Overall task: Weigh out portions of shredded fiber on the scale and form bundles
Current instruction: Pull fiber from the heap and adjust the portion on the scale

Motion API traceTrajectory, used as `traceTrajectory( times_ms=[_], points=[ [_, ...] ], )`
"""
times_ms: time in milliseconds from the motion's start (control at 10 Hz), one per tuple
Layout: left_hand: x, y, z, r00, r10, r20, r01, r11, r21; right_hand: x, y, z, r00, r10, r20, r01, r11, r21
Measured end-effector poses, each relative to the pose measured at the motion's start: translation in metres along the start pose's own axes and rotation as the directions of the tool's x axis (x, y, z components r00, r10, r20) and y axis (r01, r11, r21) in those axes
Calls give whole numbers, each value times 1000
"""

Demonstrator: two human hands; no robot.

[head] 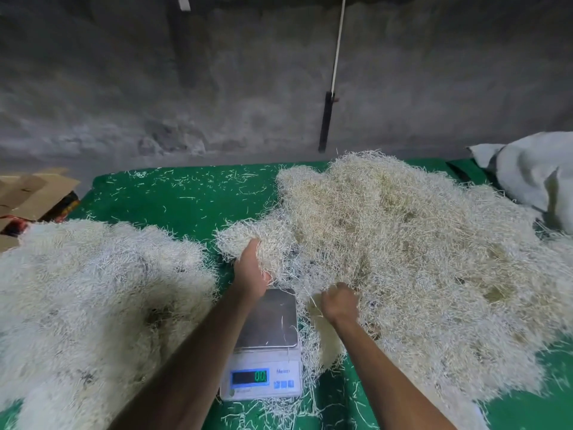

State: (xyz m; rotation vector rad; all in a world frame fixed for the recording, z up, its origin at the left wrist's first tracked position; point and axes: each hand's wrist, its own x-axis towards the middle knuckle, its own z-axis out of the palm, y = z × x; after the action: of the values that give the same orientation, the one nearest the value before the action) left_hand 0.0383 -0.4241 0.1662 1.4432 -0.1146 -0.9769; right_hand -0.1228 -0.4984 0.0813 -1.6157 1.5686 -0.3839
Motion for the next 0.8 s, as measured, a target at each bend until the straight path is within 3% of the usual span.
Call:
traceTrajectory(
  times_ms=[100, 200, 300, 400, 500, 600, 700, 800],
  points=[
    [-3, -8, -12, 1000, 5, -24, -4, 998, 69, -11, 13, 13, 978, -157, -139, 127, 972, -197],
    [-25, -22, -26, 1000, -4, 6, 2, 946, 323, -28, -8, 11, 872, -432, -232, 380, 894, -237],
    [-31, -35, -45, 998, -49, 35, 29, 902, 432, -46, -21, 24, 770, -637, -41, 626, 766, -143],
    [-32, -55, -77, 970, -16, 244, -100, 885, 455, -56, -23, 45, 818, -510, 264, 522, 852, 29],
    [-24, -58, -110, 946, -34, 321, -118, 890, 440, -61, -24, 61, 909, -372, 188, 365, 928, 74],
    [-30, -54, -123, 978, -60, 200, -17, 933, 361, -60, -28, 62, 922, -387, 30, 382, 918, 106],
    [-43, -53, -142, 976, -79, 205, -17, 902, 431, -65, -27, 55, 916, -397, 53, 393, 917, 65],
    [-58, -76, -171, 991, 7, 133, -67, 888, 455, -76, -3, 56, 920, -359, -155, 363, 932, -1]
  ],
)
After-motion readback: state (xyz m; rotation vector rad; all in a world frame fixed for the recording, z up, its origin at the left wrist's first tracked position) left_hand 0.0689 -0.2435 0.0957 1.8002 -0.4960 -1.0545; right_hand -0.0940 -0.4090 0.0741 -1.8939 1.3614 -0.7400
